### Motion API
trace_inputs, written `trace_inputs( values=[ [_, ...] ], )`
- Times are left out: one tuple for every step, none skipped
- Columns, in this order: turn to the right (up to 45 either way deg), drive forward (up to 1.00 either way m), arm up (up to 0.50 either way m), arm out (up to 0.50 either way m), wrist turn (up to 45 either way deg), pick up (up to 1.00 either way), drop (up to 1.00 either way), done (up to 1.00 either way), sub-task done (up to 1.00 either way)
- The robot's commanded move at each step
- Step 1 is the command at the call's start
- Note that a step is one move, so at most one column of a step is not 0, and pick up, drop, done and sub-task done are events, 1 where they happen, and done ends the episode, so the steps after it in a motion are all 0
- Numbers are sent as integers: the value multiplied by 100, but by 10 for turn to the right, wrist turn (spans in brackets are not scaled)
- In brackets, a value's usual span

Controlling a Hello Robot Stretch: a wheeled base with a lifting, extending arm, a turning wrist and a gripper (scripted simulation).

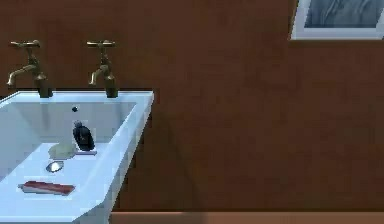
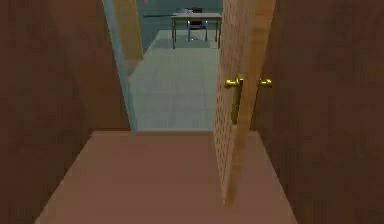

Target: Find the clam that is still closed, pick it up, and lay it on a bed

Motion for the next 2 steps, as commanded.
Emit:
trace_inputs(
  values=[
    [450, 0, 0, 0, 0, 0, 0, 0, 0],
    [330, 0, 0, 0, 0, 0, 0, 0, 0]
  ],
)
